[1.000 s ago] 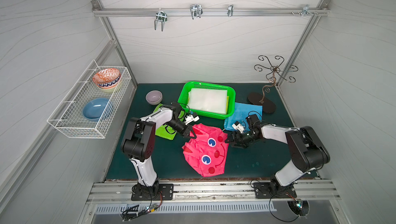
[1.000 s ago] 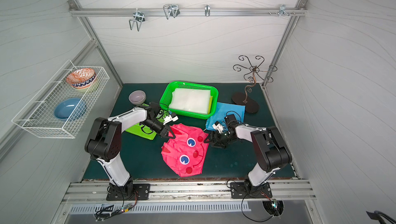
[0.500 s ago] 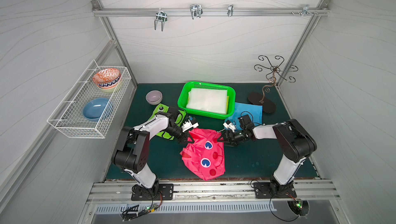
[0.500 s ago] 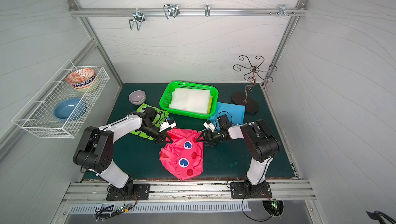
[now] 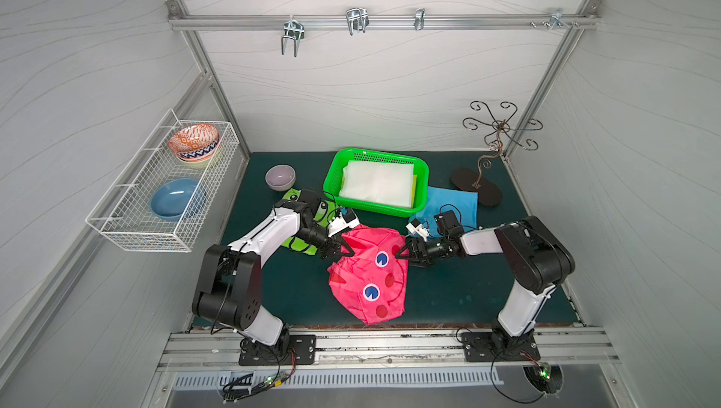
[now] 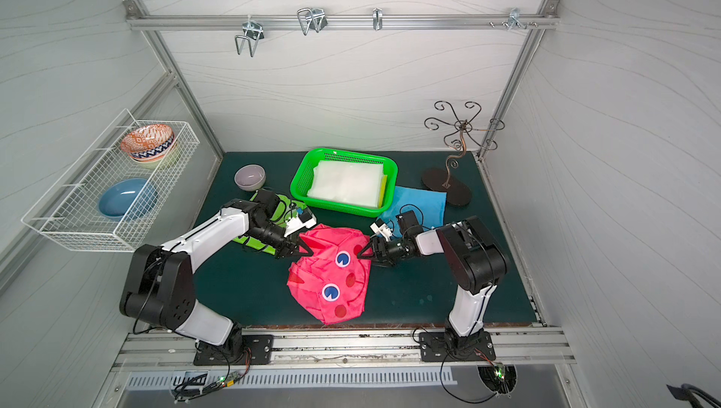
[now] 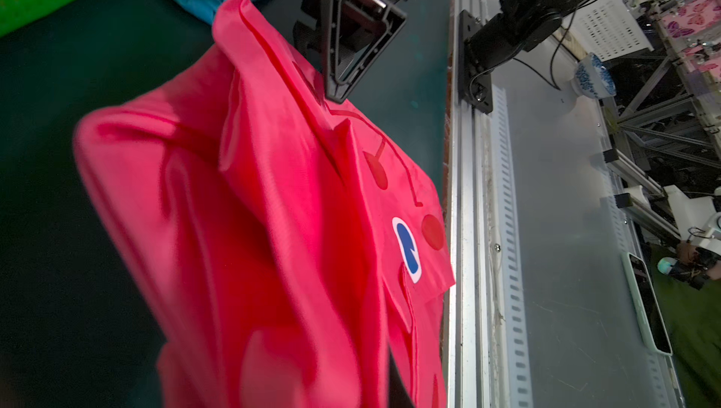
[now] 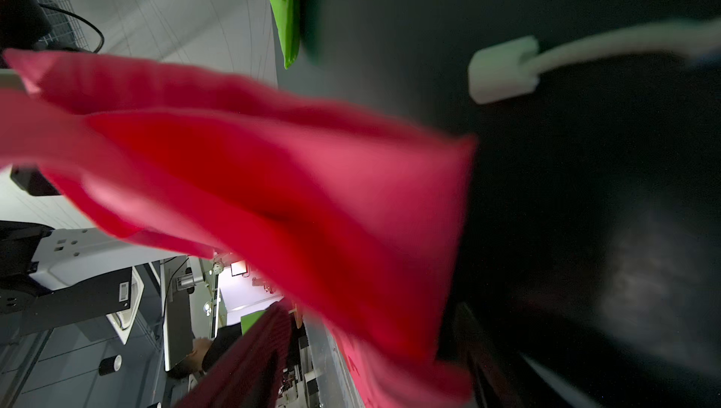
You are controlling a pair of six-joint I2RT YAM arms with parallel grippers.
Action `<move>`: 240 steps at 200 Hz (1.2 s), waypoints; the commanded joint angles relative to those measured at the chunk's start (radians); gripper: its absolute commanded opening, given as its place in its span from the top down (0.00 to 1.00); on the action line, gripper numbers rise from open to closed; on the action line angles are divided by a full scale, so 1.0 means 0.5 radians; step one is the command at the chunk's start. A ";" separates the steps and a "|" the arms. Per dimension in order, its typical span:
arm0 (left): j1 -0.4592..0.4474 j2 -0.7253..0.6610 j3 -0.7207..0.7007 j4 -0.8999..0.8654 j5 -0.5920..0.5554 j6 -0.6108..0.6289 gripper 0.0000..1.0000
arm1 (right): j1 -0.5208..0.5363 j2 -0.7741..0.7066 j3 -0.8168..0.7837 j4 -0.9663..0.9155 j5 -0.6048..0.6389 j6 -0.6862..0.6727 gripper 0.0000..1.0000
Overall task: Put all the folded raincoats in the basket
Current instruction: Pick up the raincoat from the center of the board.
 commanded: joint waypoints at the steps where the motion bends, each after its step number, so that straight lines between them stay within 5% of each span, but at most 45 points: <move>1: 0.011 -0.042 0.083 -0.161 0.221 0.144 1.00 | 0.011 0.126 -0.089 -0.093 0.313 -0.093 0.26; 30: 0.011 -0.050 0.095 -0.239 0.258 0.171 1.00 | -0.017 0.109 -0.099 0.008 0.128 -0.165 0.22; 71: 0.011 -0.055 0.119 -0.215 0.263 0.148 1.00 | 0.061 0.019 -0.121 0.183 -0.136 -0.228 0.29; 181: 0.011 0.003 0.182 -0.273 0.124 0.239 1.00 | 0.085 -0.231 -0.203 0.475 -0.448 -0.038 0.86; 192: 0.011 0.016 0.196 -0.262 0.096 0.213 1.00 | 0.084 -0.261 -0.191 0.456 -0.470 -0.015 1.00; 240: 0.068 0.119 0.275 -0.181 -0.045 -0.010 0.93 | 0.079 -0.528 -0.130 0.240 -0.406 0.053 1.00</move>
